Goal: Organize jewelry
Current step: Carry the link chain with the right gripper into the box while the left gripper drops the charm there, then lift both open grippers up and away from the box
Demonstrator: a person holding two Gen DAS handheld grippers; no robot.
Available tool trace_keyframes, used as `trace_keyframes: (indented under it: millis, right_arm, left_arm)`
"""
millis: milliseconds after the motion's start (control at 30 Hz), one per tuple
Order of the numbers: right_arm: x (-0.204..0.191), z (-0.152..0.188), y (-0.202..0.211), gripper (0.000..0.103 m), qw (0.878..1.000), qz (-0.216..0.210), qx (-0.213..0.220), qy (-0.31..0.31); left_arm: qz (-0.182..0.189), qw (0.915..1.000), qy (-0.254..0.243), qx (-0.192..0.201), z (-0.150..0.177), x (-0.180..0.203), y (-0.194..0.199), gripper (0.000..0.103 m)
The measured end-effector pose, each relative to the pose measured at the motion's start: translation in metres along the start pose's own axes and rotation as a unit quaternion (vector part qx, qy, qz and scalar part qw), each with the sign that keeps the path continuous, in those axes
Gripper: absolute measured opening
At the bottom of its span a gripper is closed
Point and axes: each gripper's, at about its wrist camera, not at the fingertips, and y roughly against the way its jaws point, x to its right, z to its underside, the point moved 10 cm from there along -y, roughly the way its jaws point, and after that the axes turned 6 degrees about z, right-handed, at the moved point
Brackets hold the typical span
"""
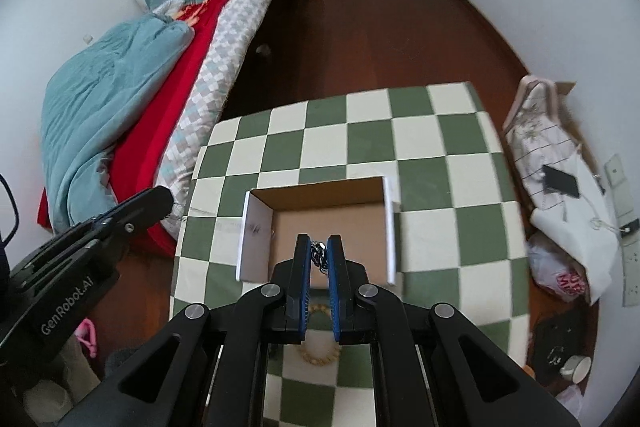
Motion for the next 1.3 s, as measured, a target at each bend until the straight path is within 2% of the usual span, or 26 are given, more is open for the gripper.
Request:
trace_keyframes:
  millis: [200,333,533,633,700,733,767,800,833,867,900,933,1000,1033,1100,1167,1267,1300]
  right_arm:
    - [-0.003,-0.012,-0.067,0.009,0.998,0.004,-0.055,-0.001]
    - [0.003,-0.016,-0.104,0.009,0.996,0.009,-0.086,-0.008]
    - [0.008,-0.022,-0.128,0.009,0.994,-0.016,-0.109,-0.027]
    - [0.016,-0.025,-0.139,0.009,0.993,0.002,-0.114,-0.021]
    - [0.023,-0.020,-0.149,0.010,0.990,0.008,-0.142,-0.026]
    - [0.027,-0.018,-0.151,0.013,0.989,0.016,-0.147,-0.027]
    - [0.029,-0.018,-0.151,0.025,0.989,0.021,-0.145,-0.026]
    - [0.030,-0.018,-0.149,0.035,0.989,0.026,-0.141,-0.024]
    - [0.031,-0.019,-0.146,0.051,0.990,0.029,-0.136,-0.023]
    - [0.031,-0.019,-0.142,0.054,0.991,0.031,-0.130,-0.020]
    - [0.031,-0.019,-0.140,0.054,0.991,0.037,-0.127,-0.016]
    - [0.032,-0.019,-0.136,0.054,0.992,0.046,-0.121,-0.010]
    - [0.034,-0.018,-0.129,0.054,0.992,0.071,-0.107,0.005]
    - [0.034,-0.017,-0.126,0.056,0.991,0.082,-0.103,0.012]
    - [0.038,-0.013,-0.119,0.067,0.989,0.113,-0.094,0.028]
    - [0.042,-0.004,-0.115,0.084,0.985,0.145,-0.086,0.048]
    - [0.043,0.013,-0.115,0.100,0.982,0.160,-0.086,0.059]
    - [0.042,0.019,-0.115,0.101,0.981,0.160,-0.086,0.062]
  left_arm:
    - [0.000,0.9982,0.032,-0.051,0.001,-0.028,-0.058,0.007]
    - [0.010,0.9960,0.049,-0.074,0.005,-0.036,-0.080,0.007]
    - [0.023,0.9950,0.050,-0.083,0.001,-0.035,-0.094,0.008]
    - [0.010,0.9950,0.037,-0.092,0.003,-0.035,-0.098,0.010]
    - [-0.007,0.9955,0.024,-0.091,0.004,-0.036,-0.098,0.011]
    - [-0.017,0.9958,0.017,-0.089,0.004,-0.038,-0.097,0.013]
    - [-0.031,0.9958,0.006,-0.085,0.005,-0.039,-0.096,0.015]
    - [-0.049,0.9954,-0.004,-0.082,0.005,-0.042,-0.094,0.024]
    - [-0.057,0.9954,-0.009,-0.076,0.005,-0.044,-0.092,0.039]
    - [-0.062,0.9956,-0.011,-0.069,0.005,-0.046,-0.089,0.049]
    - [-0.073,0.9956,-0.012,-0.058,0.004,-0.050,-0.084,0.073]
    - [-0.080,0.9955,-0.012,-0.050,0.004,-0.053,-0.081,0.087]
    - [-0.094,0.9949,-0.011,-0.035,0.005,-0.059,-0.074,0.091]
    - [-0.103,0.9941,-0.014,-0.033,0.007,-0.063,-0.071,0.096]
    - [-0.116,0.9926,-0.018,-0.029,0.014,-0.067,-0.067,0.103]
    - [-0.124,0.9918,-0.022,-0.022,0.023,-0.071,-0.062,0.103]
    - [-0.130,0.9911,-0.021,-0.016,0.034,-0.072,-0.057,0.103]
    - [-0.133,0.9908,-0.021,-0.012,0.039,-0.073,-0.054,0.103]
